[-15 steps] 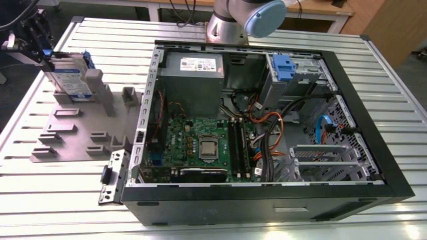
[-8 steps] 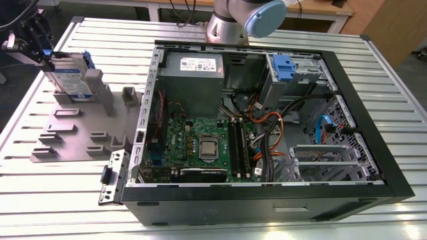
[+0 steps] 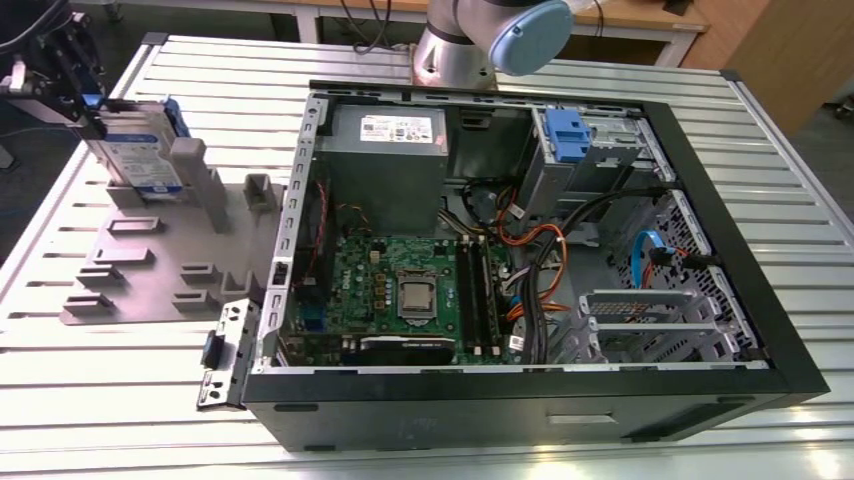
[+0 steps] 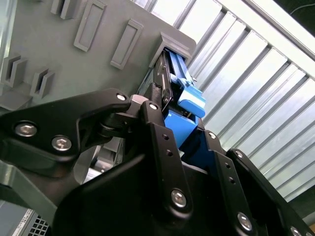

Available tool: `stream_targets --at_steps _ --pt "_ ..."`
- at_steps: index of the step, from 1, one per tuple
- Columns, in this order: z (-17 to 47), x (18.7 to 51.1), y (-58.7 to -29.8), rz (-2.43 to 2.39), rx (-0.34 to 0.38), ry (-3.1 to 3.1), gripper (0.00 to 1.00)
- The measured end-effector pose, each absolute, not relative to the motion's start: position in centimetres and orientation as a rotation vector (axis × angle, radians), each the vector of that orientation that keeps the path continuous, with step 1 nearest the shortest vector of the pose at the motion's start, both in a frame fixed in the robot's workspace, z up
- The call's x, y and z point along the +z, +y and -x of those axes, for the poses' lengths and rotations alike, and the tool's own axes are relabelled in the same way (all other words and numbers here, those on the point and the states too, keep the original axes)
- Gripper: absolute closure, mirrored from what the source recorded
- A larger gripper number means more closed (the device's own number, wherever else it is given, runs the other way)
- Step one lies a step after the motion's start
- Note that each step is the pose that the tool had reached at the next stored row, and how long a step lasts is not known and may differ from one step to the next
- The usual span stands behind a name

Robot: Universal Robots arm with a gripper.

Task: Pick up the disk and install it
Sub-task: 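Pick up the disk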

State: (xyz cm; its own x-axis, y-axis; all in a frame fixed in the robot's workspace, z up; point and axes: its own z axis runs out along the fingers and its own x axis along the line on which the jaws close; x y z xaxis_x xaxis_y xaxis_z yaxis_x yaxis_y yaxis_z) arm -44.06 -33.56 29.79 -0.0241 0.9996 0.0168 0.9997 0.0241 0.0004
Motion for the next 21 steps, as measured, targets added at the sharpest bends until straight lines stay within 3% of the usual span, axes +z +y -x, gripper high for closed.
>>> stream_targets --at_steps 21 --pt "44.06 30.65 -33.56 2.186 -0.019 -2.240 0.64"
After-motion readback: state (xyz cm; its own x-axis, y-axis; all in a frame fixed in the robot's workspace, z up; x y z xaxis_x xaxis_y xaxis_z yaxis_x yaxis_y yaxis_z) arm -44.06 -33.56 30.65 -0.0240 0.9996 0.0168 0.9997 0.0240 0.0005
